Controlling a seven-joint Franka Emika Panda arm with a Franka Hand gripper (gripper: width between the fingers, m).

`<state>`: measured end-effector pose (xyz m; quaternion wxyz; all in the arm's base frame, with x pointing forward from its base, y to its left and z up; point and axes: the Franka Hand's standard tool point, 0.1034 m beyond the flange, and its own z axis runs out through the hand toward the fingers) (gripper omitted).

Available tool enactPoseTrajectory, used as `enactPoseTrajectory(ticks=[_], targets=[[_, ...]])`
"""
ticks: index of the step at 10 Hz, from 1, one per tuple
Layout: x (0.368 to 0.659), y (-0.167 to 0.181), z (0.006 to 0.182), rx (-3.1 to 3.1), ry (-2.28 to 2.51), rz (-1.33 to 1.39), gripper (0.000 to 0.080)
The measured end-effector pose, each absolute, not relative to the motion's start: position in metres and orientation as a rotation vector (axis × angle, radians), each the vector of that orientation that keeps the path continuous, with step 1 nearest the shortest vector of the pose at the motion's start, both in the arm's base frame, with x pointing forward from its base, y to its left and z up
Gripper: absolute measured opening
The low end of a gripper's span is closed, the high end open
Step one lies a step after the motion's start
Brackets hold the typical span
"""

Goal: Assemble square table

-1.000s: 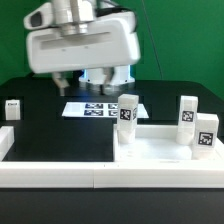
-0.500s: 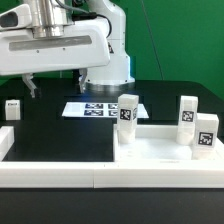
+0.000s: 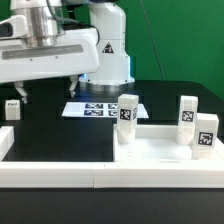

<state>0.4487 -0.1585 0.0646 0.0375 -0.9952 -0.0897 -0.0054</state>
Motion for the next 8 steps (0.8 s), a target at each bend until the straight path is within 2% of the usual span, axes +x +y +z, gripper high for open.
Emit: enactPoseTrajectory(ticks=[2, 6, 8], targets=[[0.426, -0.203, 0.052, -3.018, -0.394, 0.107, 0.0649], [0.433, -0.194, 0.047, -2.961, -0.394, 0.432, 0.0649], [0.414, -0.212, 0.040, -2.909, -0.479, 0.667, 0.0649]])
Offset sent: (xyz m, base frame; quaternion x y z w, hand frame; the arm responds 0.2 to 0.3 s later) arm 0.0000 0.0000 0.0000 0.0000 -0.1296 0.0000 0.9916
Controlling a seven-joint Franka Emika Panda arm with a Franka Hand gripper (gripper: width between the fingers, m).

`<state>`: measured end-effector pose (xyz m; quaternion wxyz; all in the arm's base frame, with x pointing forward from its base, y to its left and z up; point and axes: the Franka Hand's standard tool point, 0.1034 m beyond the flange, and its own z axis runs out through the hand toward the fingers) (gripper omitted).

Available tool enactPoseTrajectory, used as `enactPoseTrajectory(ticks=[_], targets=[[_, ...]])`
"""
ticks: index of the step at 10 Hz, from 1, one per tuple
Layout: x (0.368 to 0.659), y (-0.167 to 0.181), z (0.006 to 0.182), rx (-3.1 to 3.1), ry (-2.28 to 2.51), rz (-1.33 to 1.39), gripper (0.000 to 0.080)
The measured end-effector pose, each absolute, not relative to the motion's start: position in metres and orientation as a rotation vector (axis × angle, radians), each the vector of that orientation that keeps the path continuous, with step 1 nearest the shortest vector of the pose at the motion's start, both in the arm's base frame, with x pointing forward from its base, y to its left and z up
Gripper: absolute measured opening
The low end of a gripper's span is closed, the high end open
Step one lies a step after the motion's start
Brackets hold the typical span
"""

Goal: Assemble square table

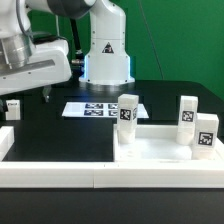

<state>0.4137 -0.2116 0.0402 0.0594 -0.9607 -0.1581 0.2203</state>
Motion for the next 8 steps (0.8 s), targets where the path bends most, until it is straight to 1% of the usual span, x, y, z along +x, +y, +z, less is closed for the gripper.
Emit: enactPoseTrajectory(ticks=[3, 5, 7, 8], targets=[[0.394, -0.224, 0.039, -2.863, -0.523, 0.941, 0.0649], [0.394, -0.220, 0.036, -2.816, -0.514, 1.062, 0.0649], [0.395, -0.220, 0.034, -2.816, -0.520, 1.065, 0.0649], [0.393, -0.221, 0.030, -2.839, -0.476, 1.074, 0.0649]])
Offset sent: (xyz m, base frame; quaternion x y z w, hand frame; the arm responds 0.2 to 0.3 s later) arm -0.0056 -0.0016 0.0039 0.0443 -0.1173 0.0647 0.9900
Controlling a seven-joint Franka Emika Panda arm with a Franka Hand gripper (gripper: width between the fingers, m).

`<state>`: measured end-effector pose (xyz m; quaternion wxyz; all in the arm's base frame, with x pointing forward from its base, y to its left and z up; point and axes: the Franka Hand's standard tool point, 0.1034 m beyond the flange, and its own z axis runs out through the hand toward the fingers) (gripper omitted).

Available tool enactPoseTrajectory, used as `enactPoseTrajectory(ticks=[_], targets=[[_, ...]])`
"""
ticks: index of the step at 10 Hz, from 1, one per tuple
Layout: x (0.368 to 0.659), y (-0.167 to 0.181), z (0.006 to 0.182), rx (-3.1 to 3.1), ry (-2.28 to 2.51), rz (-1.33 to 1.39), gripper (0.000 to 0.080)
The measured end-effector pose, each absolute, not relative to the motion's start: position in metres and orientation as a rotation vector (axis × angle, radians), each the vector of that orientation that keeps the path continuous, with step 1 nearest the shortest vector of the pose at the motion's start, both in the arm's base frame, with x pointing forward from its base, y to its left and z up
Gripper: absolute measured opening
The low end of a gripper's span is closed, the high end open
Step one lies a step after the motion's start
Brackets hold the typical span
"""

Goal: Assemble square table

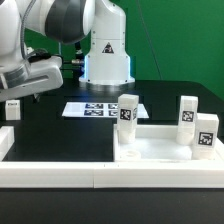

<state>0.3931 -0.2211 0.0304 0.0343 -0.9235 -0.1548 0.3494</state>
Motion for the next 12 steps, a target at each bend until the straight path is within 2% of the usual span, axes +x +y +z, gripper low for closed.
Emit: enactPoseTrajectory(ticks=[2, 7, 9, 12], targets=[[0.372, -0.225, 0.010, -2.877, -0.333, 1.147, 0.0649], [0.370, -0.227, 0.008, -2.875, -0.326, 1.157, 0.0649], [0.356, -0.241, 0.003, -2.860, -0.321, 1.206, 0.0649], [0.351, -0.235, 0.003, -2.872, -0.323, 1.258, 0.0649]])
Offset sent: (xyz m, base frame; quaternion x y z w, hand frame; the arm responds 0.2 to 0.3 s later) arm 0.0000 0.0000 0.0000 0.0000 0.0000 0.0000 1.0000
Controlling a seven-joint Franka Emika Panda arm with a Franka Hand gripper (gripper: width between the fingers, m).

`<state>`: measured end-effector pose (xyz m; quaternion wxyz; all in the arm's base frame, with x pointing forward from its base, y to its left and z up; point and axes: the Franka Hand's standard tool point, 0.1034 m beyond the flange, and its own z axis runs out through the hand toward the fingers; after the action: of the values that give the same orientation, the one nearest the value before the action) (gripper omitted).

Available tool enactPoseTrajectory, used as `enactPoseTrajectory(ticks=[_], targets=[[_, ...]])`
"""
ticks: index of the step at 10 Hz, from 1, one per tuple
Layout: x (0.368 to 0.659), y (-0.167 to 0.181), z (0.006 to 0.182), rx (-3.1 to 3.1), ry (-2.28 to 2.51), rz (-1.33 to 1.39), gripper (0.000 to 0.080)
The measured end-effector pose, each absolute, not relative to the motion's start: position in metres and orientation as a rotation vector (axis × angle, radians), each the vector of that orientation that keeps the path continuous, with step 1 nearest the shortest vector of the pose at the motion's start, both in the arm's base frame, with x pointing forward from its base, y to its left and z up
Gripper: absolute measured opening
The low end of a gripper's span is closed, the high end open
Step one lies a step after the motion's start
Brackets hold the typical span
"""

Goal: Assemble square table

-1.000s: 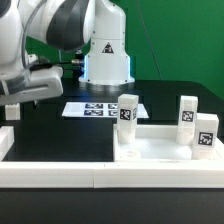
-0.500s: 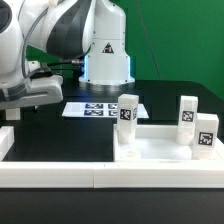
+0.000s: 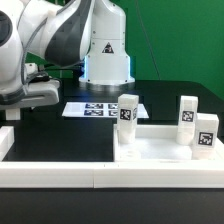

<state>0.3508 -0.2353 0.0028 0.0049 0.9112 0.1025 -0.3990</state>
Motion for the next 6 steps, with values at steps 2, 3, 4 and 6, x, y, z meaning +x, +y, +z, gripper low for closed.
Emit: enactPoseTrajectory(ticks=[2, 3, 4, 6], targets=[[0.3508, -0.2353, 0.0028, 2.854, 0.321, -1.250, 0.0649], [0.3509, -0.2353, 0.0028, 2.854, 0.321, -1.250, 0.0649], [0.3509, -0.2353, 0.0028, 2.854, 0.321, -1.250, 0.0561], [0.3509, -0.2353, 0.0028, 2.854, 0.321, -1.250, 0.0423]])
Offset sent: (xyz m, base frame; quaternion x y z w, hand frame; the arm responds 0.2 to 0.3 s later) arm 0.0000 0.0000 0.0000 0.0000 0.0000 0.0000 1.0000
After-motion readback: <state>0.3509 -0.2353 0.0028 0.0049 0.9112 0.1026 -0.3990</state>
